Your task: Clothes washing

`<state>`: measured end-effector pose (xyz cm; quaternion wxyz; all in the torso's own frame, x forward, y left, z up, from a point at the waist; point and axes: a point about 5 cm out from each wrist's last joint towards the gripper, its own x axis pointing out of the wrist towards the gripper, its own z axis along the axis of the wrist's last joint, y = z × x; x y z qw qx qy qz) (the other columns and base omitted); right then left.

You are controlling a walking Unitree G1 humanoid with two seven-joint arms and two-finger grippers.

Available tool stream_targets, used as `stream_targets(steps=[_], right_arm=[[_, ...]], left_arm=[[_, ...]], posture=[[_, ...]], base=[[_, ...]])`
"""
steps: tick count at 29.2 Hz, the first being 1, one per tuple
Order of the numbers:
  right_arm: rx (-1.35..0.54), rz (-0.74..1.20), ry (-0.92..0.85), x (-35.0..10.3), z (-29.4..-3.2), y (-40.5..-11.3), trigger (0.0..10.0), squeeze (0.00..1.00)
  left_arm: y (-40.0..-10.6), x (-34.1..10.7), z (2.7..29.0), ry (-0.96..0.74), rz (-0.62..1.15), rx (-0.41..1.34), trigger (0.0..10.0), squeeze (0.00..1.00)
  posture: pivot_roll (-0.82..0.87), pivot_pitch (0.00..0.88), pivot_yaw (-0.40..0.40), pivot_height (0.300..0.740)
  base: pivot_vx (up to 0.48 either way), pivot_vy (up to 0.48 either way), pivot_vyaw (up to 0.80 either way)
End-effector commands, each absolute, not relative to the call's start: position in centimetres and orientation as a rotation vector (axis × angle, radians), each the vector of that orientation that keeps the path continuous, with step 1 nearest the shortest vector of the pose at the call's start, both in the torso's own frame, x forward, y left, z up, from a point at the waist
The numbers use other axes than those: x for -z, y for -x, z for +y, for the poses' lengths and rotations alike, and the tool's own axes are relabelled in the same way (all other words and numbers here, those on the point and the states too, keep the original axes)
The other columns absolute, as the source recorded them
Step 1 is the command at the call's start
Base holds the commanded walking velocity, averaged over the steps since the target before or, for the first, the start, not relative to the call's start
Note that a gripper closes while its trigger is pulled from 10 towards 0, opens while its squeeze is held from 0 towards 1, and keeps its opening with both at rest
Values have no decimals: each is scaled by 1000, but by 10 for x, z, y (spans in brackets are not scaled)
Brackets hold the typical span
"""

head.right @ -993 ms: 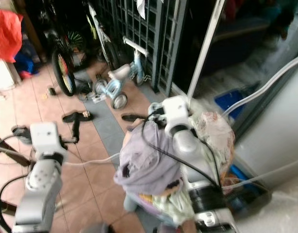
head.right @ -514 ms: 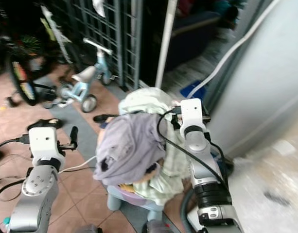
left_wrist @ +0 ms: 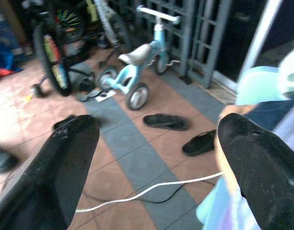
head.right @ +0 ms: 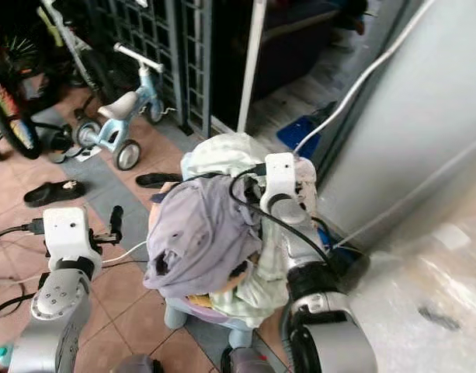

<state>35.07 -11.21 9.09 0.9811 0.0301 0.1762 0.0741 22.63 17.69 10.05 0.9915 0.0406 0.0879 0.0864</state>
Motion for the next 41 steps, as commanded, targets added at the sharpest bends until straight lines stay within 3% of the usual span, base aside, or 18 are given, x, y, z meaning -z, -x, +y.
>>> stream_targets(steps=[1,39,41], right_arm=[[-145,386,-119,-88,-112,-353,0,0],[-198,421,-125,-74,-109,-348,0,0],[-344,371,-120,-81,-100,-344,275,0]], left_arm=[[-223,-102,178,-88,182,-185,10000,0],[-225,-100,178,-90,192,-182,10000,0],[-225,-100,179,-91,190,-184,10000,0]], posture=[[90,71,-84,740],[76,46,-75,740],[74,41,-73,740]], base=[[0,0,0],[0,0,0],[0,0,0]])
